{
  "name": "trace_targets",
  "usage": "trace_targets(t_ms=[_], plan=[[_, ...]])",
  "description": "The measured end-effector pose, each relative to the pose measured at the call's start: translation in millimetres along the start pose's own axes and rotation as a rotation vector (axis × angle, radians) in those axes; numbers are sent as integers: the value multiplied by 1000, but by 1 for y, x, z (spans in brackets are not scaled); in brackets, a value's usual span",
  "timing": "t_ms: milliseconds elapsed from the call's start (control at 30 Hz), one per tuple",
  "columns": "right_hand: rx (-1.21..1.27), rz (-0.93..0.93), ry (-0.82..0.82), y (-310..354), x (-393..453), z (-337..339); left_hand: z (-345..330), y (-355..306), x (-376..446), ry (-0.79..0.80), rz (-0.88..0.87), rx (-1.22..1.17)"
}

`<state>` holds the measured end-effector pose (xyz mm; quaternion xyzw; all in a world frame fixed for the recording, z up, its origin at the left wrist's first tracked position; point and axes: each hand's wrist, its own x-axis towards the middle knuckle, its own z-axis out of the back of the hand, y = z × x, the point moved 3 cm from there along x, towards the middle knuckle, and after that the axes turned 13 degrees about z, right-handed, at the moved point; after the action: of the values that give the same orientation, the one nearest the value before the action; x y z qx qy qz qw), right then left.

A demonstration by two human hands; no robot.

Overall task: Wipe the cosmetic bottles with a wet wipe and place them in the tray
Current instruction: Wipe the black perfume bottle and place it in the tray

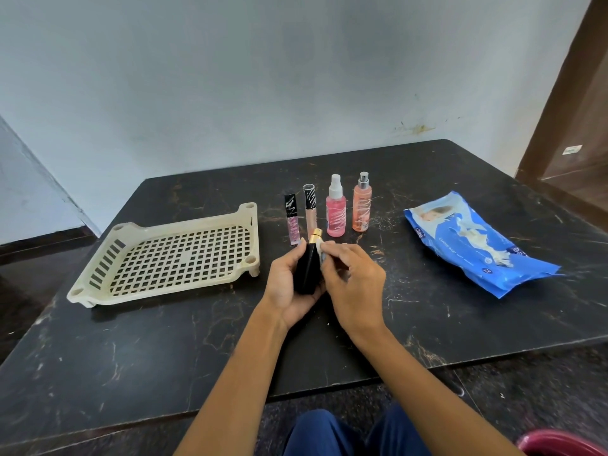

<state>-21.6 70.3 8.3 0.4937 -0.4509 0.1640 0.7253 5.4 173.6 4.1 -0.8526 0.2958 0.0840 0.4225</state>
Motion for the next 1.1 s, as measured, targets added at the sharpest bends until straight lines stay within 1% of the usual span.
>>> trace_targets(t_ms=[100, 167, 233, 300, 433, 500, 567, 667, 833, 900, 1033, 1100], plan=[[79, 44, 34, 5, -1, -3, 2, -1, 3, -17, -16, -17], [161, 99, 115, 10, -4, -5, 3, -2, 4, -6, -15, -92], [200, 117, 176, 13, -7, -5, 5, -3, 6, -7, -24, -145], [183, 105, 157, 12, -6, -5, 5, -3, 6, -14, -28, -139], [58, 46, 40, 6, -2, -5, 0, -1, 4, -64, -42, -31], [28, 1, 30, 2, -1, -2, -1, 2, 4, -102, -49, 41], [16, 4, 42, 3, 0, -2, -2, 3, 4, -121, -54, 73], [72, 73, 58, 9, 0, -4, -1, 1, 5, -120, -48, 18], [91, 251, 179, 17, -4, -6, 2, -2, 5, -64, -37, -92], [94, 304, 230, 21, -5, -6, 2, -5, 2, -81, -58, -91], [79, 419, 336, 28, -10, -8, 0, -15, -7, -126, -199, -82], [63, 410, 358, 25, -11, -10, -4, -23, -17, -133, -294, -21]])
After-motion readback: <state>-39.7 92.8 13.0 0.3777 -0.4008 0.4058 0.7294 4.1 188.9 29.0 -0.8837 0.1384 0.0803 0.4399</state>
